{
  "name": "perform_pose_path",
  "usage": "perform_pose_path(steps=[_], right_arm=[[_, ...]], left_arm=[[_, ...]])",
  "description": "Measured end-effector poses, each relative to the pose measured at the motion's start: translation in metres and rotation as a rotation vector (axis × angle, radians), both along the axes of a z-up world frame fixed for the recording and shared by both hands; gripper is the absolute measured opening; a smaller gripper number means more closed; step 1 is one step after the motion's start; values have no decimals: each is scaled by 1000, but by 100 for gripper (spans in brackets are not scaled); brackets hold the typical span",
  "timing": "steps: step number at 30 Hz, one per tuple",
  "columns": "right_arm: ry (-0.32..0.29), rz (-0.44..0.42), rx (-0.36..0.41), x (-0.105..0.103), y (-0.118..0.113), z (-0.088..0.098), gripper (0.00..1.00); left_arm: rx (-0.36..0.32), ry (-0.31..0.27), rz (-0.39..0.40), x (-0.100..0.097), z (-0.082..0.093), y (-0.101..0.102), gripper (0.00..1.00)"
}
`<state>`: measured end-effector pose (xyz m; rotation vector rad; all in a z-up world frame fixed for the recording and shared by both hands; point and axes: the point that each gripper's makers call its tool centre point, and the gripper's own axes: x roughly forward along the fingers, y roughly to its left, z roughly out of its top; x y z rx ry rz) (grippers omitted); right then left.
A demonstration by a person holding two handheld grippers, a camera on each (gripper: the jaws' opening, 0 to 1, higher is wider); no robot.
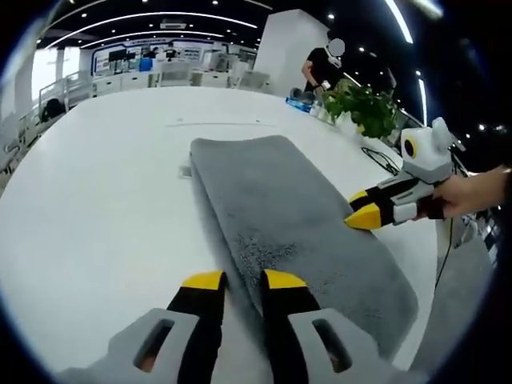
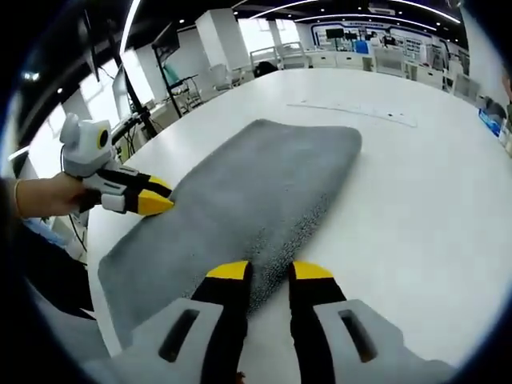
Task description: Fold the towel on the table until its edges align and the towel forms a compact rectangular stack.
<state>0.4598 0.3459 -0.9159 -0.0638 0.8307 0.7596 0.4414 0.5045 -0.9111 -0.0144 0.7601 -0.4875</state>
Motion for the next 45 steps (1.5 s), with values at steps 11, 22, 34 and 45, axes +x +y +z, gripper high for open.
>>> perform_pose_path(steps=[11, 22, 34, 45], right_arm=[[-50, 48, 22, 0, 3, 0, 13], [-62, 59, 28, -3, 3, 1, 11], [-82, 31, -10, 0, -34, -1, 11], [-86, -35, -18, -4, -80, -1, 11]], left_arm=[[31, -26, -26, 2, 0, -10, 9], [52, -21, -39, 4, 0, -13, 7], [26, -10, -101, 5, -1, -48, 7], [16, -13, -186, 9, -3, -96, 7]])
